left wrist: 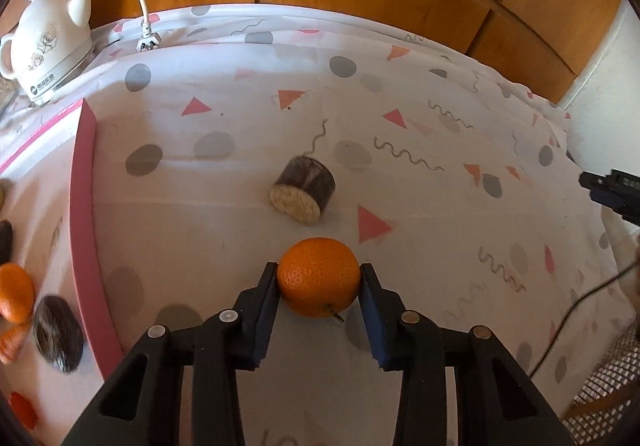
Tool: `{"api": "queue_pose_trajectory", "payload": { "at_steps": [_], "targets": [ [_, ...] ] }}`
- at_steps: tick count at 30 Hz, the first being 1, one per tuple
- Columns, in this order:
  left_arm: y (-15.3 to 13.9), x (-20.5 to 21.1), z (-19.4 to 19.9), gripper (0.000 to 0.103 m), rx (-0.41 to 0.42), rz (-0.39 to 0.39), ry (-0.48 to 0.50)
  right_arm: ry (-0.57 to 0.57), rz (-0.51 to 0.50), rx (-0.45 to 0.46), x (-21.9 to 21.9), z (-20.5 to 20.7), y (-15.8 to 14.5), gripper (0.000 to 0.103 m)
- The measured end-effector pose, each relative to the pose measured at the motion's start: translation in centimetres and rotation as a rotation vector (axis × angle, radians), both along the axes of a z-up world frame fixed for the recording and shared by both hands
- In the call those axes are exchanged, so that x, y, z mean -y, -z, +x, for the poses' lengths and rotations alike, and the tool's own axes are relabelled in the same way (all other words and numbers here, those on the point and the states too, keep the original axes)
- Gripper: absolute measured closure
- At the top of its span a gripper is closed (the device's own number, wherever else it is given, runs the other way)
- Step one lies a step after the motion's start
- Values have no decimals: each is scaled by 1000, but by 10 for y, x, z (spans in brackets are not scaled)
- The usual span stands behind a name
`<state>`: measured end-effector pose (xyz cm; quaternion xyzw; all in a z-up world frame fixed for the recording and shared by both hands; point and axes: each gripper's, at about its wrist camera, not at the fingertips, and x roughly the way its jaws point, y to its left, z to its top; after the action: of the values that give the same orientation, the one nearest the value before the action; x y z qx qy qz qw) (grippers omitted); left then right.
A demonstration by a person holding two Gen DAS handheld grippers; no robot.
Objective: Organize fruits
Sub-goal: 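Carry the orange into the pink tray and open the left gripper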
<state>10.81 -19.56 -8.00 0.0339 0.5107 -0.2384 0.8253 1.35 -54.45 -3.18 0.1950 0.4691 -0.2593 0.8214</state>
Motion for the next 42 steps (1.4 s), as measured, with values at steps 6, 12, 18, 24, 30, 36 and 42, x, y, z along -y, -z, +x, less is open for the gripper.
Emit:
{"api": "queue_pose_trajectory", "payload": {
  "at_steps": [6, 12, 18, 24, 30, 36, 42],
  "targets": [
    [2, -8, -19, 64, -19, -7, -4, 10, -4, -17, 2, -1, 3, 56],
    [-3, -17, -31, 64, -14, -17, -15, 35, -10, -32, 7, -4, 6, 56],
    [-12, -22, -40, 64, 6, -26, -14, 45, -13, -41, 8, -5, 7, 56],
    [-29, -28, -49, 64, 61, -33, -14, 30, -12, -52, 6, -3, 10, 56],
    [-43, -36, -56, 64, 101, -49, -18, -55, 8, -21, -8, 4, 9, 56],
    [-51, -45, -60, 64, 118, -64, -29, -182, -4, -2, -34, 14, 8, 56],
    [-57, -54, -63, 64, 135, -72, -44, -357, -2, 55, -68, 22, 2, 56]
  ]
}}
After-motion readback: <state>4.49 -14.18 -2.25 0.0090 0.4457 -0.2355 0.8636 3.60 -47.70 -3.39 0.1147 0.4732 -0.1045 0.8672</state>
